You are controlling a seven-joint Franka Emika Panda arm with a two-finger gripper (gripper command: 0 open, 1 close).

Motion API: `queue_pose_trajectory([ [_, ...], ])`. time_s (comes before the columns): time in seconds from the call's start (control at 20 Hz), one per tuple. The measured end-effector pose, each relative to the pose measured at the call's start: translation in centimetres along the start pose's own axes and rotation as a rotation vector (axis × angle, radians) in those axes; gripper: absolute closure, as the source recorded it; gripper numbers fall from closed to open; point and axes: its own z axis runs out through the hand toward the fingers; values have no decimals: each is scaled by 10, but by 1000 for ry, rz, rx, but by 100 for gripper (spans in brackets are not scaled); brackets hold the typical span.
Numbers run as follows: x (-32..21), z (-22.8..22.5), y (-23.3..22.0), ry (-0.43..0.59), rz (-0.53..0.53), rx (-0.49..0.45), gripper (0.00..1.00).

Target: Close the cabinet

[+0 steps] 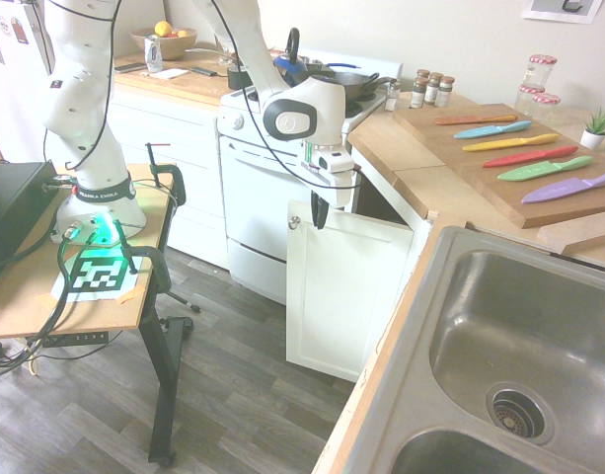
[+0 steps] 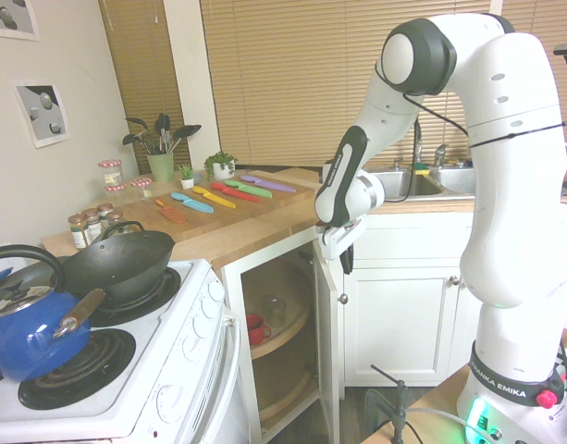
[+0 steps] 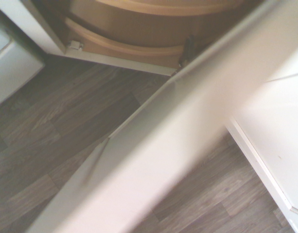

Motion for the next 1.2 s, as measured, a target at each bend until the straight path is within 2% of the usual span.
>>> queue_pose_trajectory([
  [0.45,-15,17,-32,-26,-43,-13,100],
  [0.8,-12,4,-69,-36,-73,-1,100],
  [1.2,-3,14,-122,-54,-55,-11,100],
])
